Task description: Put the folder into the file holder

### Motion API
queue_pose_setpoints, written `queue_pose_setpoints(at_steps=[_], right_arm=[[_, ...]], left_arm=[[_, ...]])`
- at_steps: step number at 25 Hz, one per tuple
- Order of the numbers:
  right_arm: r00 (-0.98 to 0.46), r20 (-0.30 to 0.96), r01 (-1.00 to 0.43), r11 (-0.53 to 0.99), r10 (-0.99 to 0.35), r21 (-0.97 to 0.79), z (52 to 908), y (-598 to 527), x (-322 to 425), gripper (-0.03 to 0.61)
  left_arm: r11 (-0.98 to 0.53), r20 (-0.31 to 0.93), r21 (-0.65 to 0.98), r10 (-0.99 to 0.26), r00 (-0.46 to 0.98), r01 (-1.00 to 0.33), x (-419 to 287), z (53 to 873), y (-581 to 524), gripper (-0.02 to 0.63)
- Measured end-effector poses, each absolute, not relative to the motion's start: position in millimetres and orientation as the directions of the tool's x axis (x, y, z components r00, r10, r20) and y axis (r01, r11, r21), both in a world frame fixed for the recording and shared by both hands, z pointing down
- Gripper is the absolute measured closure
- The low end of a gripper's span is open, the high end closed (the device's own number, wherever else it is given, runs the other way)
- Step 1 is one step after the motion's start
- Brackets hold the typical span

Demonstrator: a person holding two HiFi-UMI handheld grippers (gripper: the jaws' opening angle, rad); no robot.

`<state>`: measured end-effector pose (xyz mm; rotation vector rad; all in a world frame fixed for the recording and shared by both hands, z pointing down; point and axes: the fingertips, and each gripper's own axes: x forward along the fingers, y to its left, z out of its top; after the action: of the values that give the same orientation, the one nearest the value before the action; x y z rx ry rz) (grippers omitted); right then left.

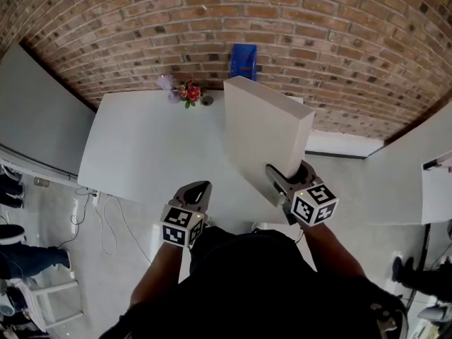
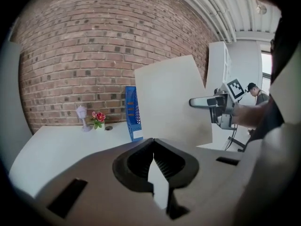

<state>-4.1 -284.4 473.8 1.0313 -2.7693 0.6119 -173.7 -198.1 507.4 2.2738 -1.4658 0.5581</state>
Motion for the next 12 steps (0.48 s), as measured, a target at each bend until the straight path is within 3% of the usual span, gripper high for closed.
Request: queue_pose_setpoints(at_steps=[12], right_arm=[[-0.555, 0.221, -0.821, 0.486, -0.802, -0.3, 463.2, -321.0, -17.3, 0.291]], left_arm=[[-0.551, 0.5, 0.086, -0.697, 0.514, -0.83, -222.6, 497.2, -253.9, 0.609]])
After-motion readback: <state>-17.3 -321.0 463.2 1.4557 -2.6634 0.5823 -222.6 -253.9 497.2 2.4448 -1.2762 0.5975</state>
